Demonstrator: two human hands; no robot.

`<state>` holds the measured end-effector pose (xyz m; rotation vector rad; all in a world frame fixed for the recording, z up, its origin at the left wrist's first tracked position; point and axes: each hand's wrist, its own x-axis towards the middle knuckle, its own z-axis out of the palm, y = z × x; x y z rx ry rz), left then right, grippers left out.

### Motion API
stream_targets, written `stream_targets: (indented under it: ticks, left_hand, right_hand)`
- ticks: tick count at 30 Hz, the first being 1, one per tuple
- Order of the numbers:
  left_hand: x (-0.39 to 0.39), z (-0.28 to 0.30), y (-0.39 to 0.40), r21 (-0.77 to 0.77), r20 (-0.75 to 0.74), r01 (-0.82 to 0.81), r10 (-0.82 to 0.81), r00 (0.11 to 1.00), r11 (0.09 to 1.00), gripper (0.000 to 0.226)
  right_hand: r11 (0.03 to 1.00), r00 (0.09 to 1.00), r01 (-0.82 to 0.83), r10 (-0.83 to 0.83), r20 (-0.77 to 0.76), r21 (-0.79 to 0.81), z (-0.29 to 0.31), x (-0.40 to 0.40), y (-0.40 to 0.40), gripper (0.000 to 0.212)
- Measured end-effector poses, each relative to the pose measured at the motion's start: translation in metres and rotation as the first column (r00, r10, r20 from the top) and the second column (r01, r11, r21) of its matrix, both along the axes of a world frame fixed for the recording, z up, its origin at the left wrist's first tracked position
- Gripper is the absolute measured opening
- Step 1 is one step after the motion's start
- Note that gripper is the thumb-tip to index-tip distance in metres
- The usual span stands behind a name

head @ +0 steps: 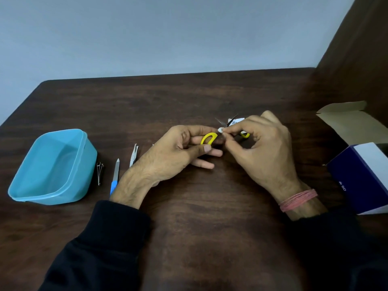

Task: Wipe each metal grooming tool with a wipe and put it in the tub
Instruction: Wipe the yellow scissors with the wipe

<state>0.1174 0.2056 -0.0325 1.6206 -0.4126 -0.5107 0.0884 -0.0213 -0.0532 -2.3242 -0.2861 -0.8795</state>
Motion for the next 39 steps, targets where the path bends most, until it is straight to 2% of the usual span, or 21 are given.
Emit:
stream_targets:
  ticks: [5, 12, 17, 21, 28, 33, 39]
  left_hand:
    - [-0.004, 0.006, -0.004, 0.035, -0.017, -0.015, 0.016, 1.0, 0.999, 0.027]
    - [-0.005, 0.014, -0.007, 0.039, -0.094, -0.043, 0.047, 0.994, 0.998, 0.042]
    - [-0.006, 0.012, -0.011, 0.11, -0.014, -0.096, 0.098, 0.995, 0.989, 0.036]
    - [-0.005, 0.01, -0.011, 0.207, 0.113, -0.182, 0.161, 0.98, 0.961, 0.038]
    - [-0.006, 0.009, -0.013, 0.315, 0.172, -0.189, 0.14, 0.975, 0.93, 0.037]
    - [-0.011, 0.007, -0.011, 0.293, 0.242, -0.135, 0.063, 0.968, 0.947, 0.034]
    - [-0.012, 0.007, -0.01, 0.263, 0.282, -0.166, 0.089, 0.955, 0.951, 0.033]
  right_hand:
    - [1.0, 1.0, -0.02, 0.02, -0.005, -0.006, 0.0, -0.002, 0.001, 0.005]
    - [1.0, 1.0, 0.013, -0.013, -0.021, 0.016, 0.0, -0.001, 0.002, 0.005]
    - [1.0, 0.999, -0.003, 0.004, -0.052, 0.03, 0.0, 0.0, 0.002, 0.005]
    - [0.999, 0.998, 0.006, -0.004, -0.062, 0.034, 0.001, 0.001, 0.001, 0.006]
    - [0.999, 0.996, -0.042, 0.044, -0.079, 0.034, 0.002, 0.0, 0.002, 0.006]
    - [0.998, 0.997, -0.05, 0.053, -0.062, 0.046, 0.002, -0.003, 0.002, 0.009]
    - [0.995, 0.995, -0.099, 0.099, 0.032, -0.009, 0.006, -0.007, 0.004, 0.007]
